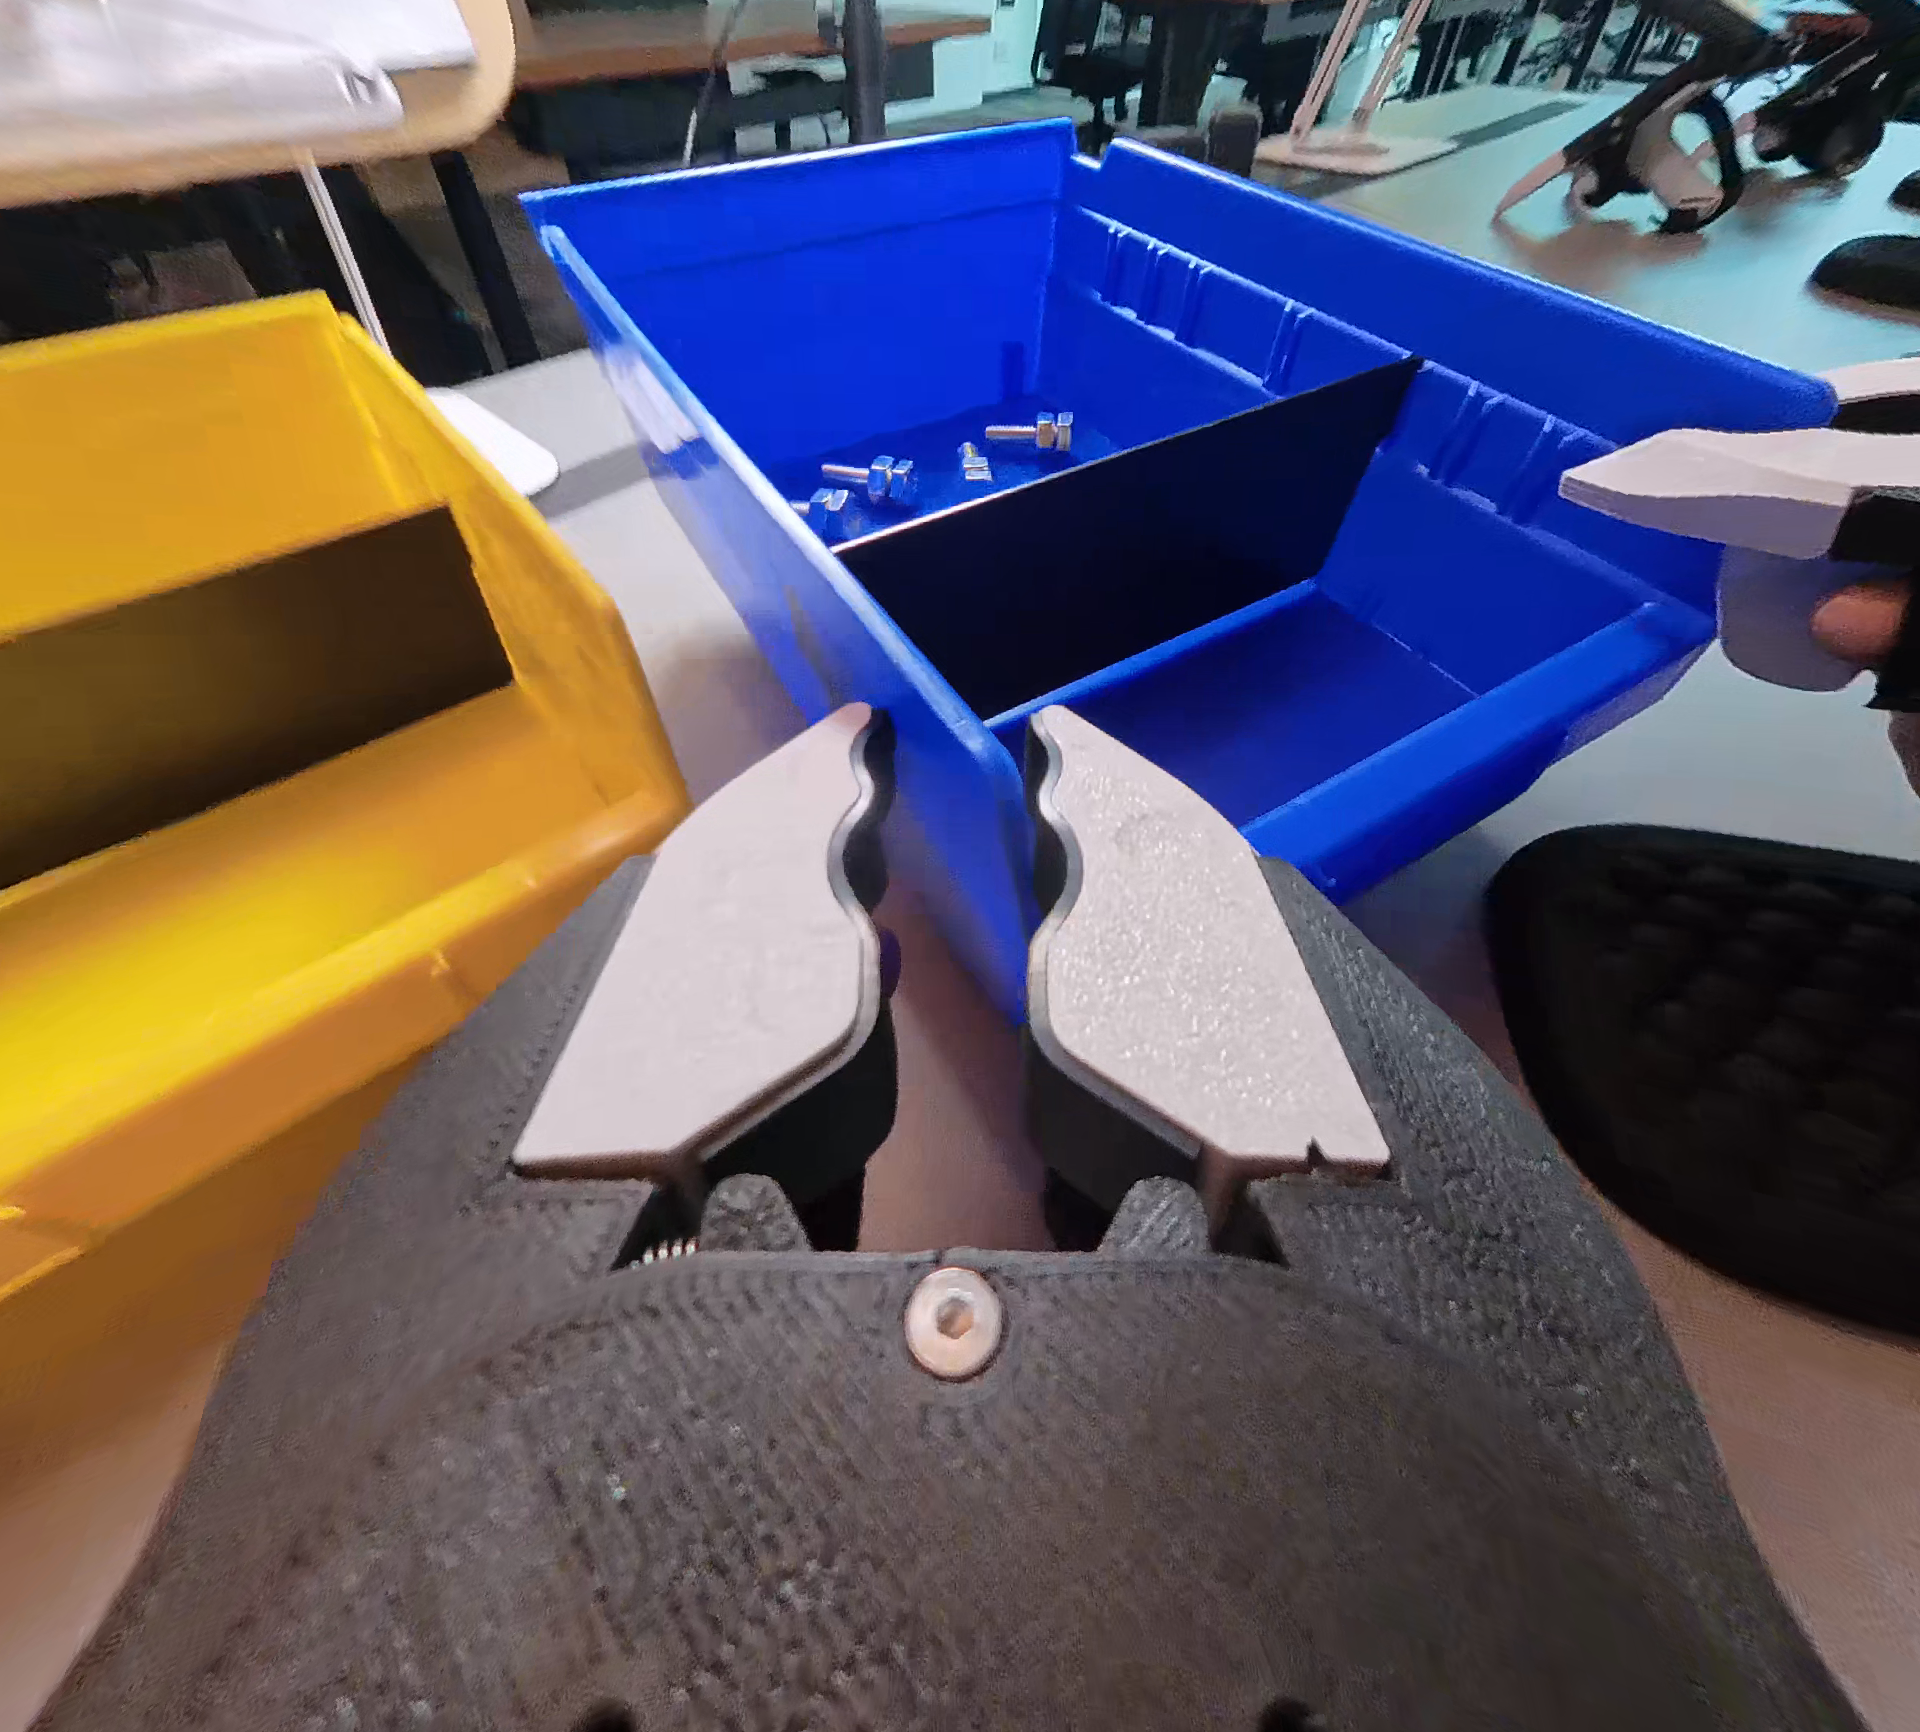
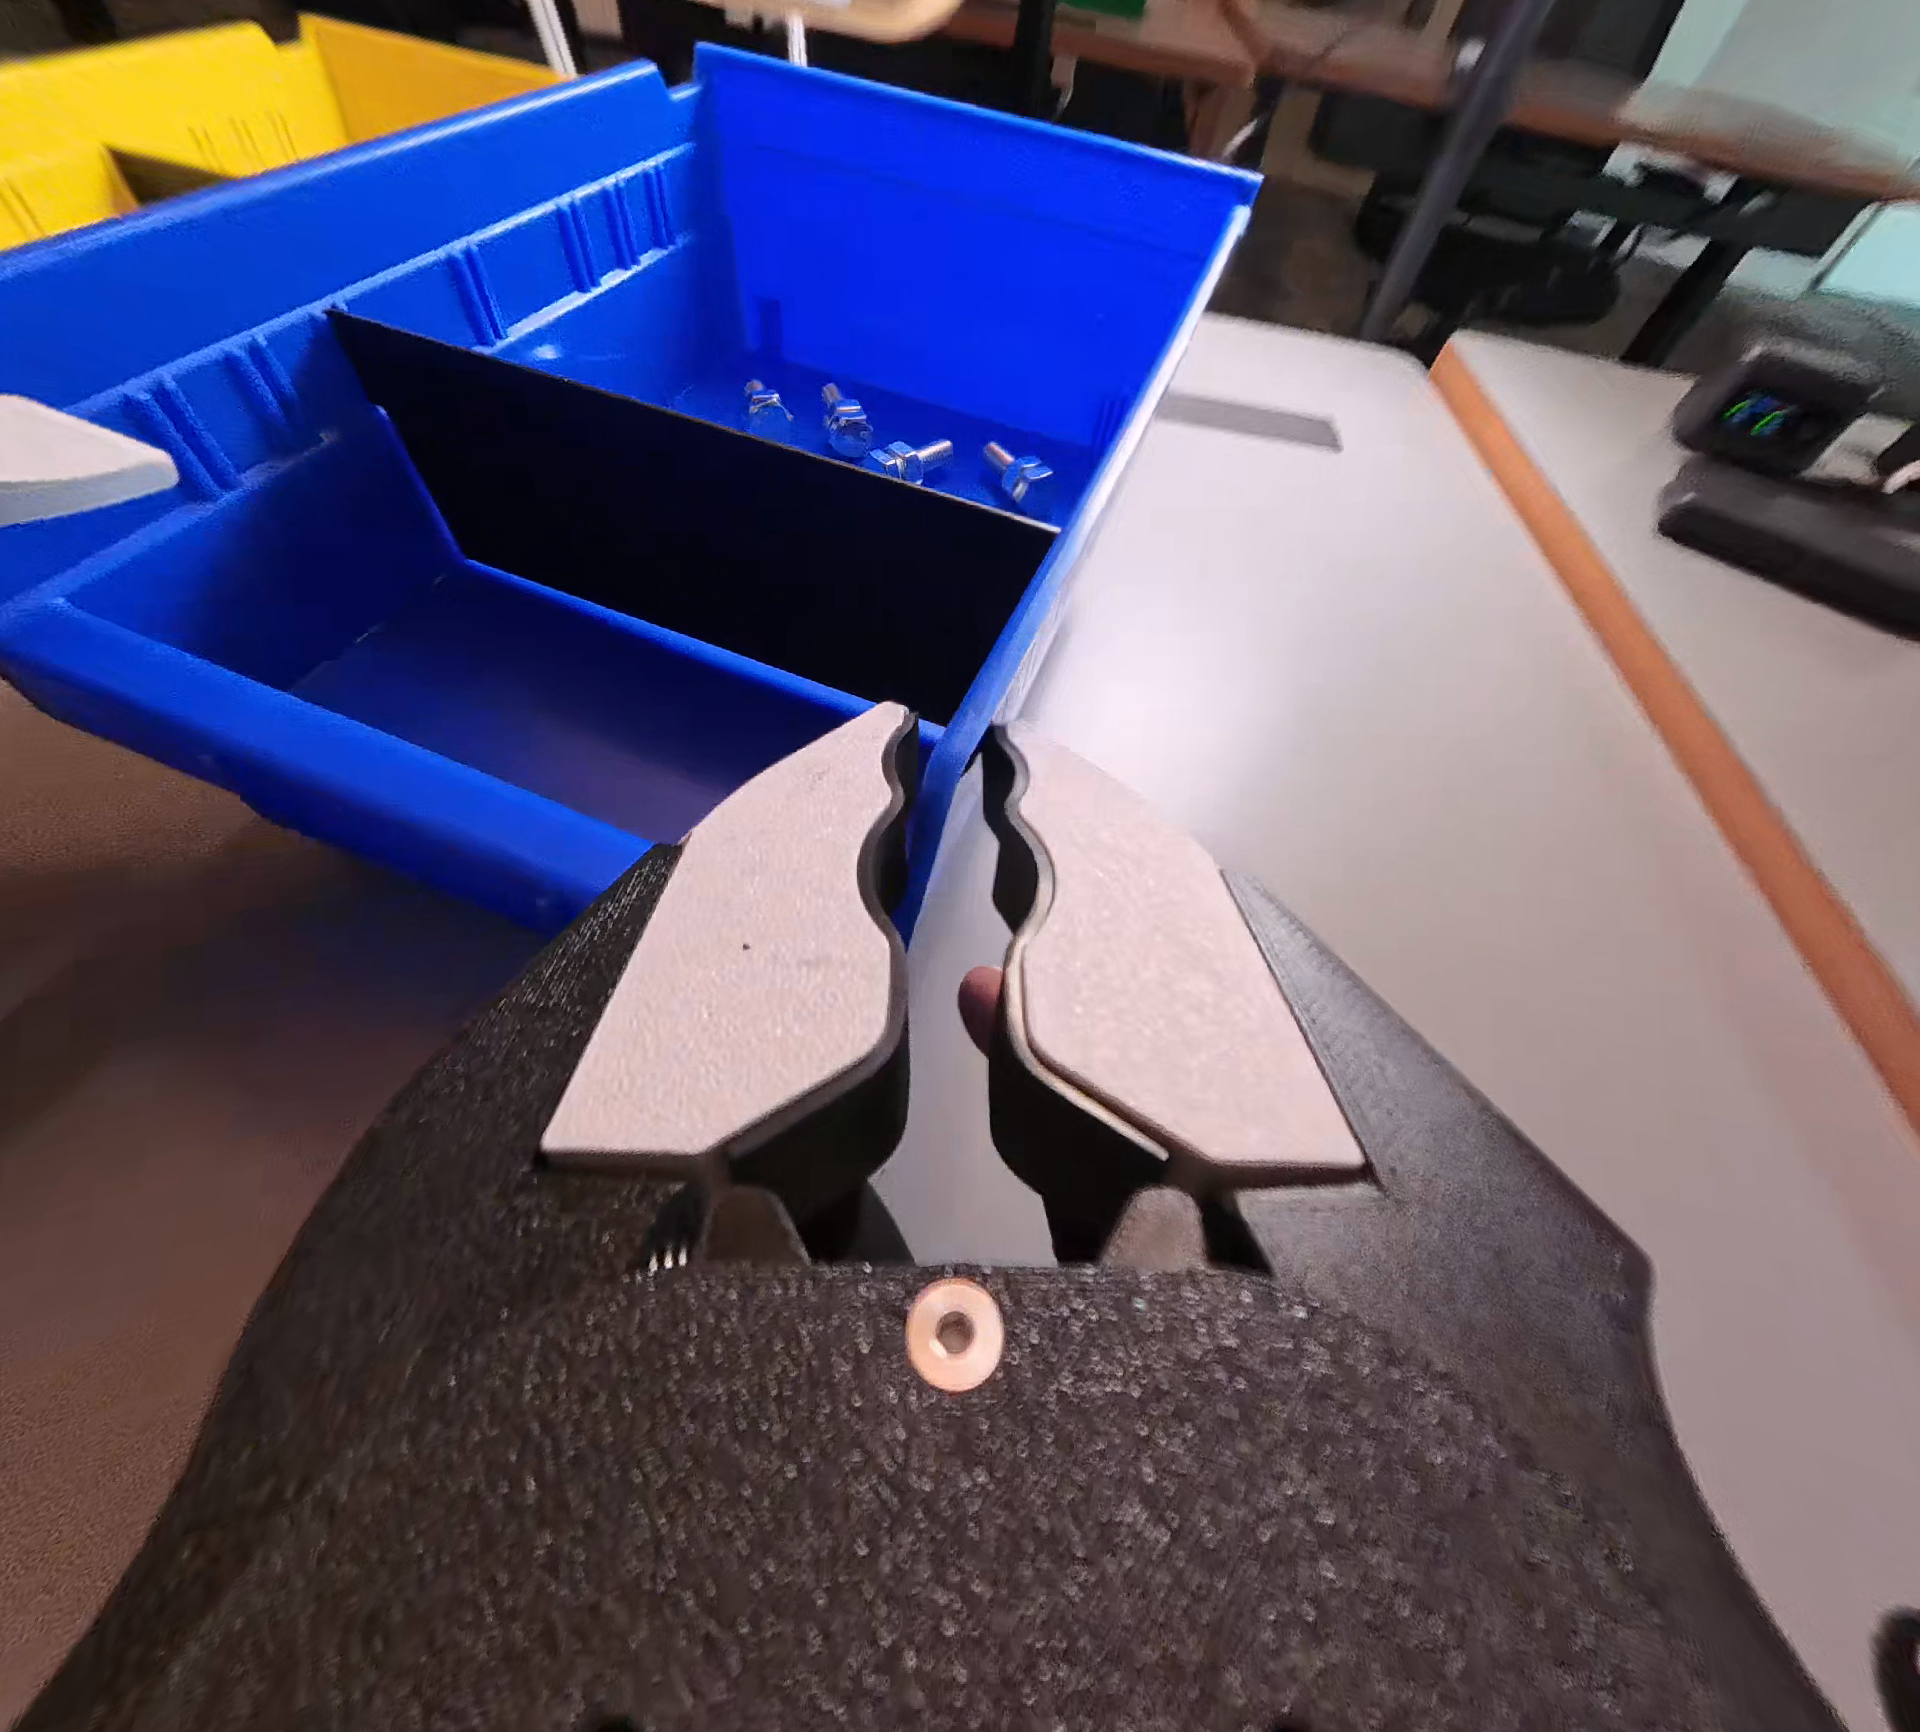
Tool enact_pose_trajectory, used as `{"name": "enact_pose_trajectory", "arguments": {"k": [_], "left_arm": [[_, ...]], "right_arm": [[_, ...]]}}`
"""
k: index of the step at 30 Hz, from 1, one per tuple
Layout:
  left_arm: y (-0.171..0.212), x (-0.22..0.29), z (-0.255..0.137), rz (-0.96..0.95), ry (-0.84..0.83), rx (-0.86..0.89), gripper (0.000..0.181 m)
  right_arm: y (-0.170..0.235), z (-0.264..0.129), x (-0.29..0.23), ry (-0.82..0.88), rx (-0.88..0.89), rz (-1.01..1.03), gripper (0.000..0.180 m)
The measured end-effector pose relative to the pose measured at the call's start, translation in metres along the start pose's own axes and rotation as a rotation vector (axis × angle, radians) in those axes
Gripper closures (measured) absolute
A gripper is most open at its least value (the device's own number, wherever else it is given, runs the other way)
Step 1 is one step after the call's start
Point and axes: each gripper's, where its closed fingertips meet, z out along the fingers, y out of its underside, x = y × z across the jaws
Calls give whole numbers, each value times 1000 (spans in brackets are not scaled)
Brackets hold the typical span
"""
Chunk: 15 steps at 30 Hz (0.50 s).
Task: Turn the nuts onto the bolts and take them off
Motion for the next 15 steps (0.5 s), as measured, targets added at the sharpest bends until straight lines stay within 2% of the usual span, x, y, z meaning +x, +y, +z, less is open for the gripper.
{"name": "enact_pose_trajectory", "arguments": {"k": [3, 7, 11, 15], "left_arm": [[-41, 0, -23, 40, -12, 60, 158], [-95, -31, -69, 44, -82, 121, 159], [-126, -86, -128, 33, -222, 184, 161], [-126, -148, -194, -8, -384, 216, 162]], "right_arm": [[-39, -24, -6, 2, 71, -29, 167], [-109, -36, -39, -106, 183, -45, 164], [-162, -19, -101, -239, 261, -49, 163], [-191, 13, -183, -395, 272, -45, 164]]}}
